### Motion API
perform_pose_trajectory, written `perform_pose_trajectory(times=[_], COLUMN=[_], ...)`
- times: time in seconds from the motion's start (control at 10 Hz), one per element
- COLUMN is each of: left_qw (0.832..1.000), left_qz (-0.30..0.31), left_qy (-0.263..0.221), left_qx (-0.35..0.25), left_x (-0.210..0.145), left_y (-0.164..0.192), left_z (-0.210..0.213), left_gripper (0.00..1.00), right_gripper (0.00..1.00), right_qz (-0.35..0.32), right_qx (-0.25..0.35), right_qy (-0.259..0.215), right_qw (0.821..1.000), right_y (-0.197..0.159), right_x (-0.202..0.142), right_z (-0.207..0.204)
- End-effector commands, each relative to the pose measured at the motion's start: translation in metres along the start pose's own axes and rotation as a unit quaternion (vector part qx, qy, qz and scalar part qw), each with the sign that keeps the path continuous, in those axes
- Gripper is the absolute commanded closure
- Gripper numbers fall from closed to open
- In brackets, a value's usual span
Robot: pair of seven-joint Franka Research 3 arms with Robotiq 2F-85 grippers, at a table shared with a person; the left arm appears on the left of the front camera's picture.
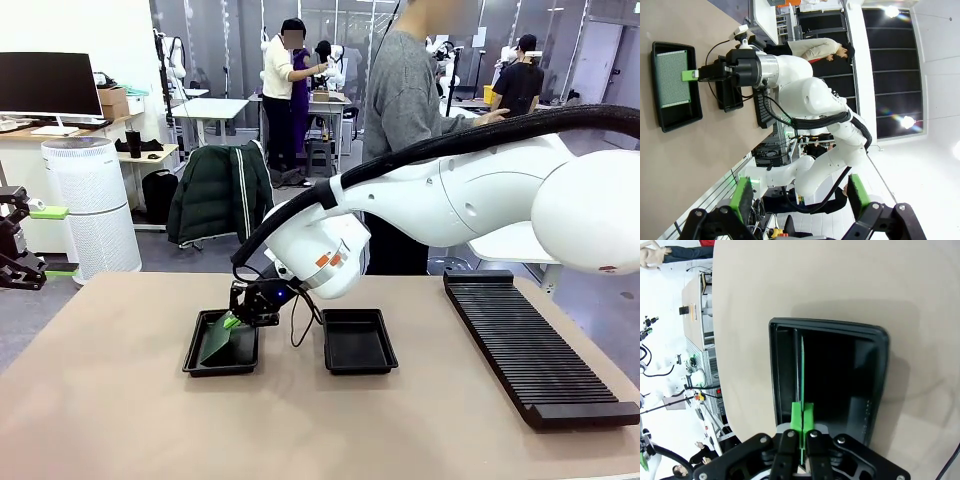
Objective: Inspect and transfer BCBs to ESD trays.
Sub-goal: Pick up the Blank PCB from the PCB Rack and place it in the left ESD tray.
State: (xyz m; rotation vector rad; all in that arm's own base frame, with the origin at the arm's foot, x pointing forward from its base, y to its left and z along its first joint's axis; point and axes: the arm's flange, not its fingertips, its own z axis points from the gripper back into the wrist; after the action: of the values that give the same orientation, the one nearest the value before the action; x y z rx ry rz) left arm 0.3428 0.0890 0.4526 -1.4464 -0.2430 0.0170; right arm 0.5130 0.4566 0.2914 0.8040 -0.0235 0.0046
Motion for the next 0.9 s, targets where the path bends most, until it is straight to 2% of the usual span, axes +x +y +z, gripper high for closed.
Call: perform_pose_trajectory(times=[0.0, 0.8], left_qw=[1.0, 1.0], left_qz=[0.0, 0.0], left_qy=[-0.002, -0.002], left_qx=[0.0, 0.0], left_x=[0.0, 0.0], left_y=[0.0, 0.0], left_z=[0.001, 0.001], left_gripper=[0.0, 0.0], right_gripper=[0.92, 0.14], right_qz=[-0.006, 0.0], right_qx=[-0.009, -0.102], right_qy=[-0.011, 0.006], right_qw=[1.0, 0.995], right_y=[-0.005, 0.031], right_x=[-0.008, -0.005], right_z=[-0.001, 0.019])
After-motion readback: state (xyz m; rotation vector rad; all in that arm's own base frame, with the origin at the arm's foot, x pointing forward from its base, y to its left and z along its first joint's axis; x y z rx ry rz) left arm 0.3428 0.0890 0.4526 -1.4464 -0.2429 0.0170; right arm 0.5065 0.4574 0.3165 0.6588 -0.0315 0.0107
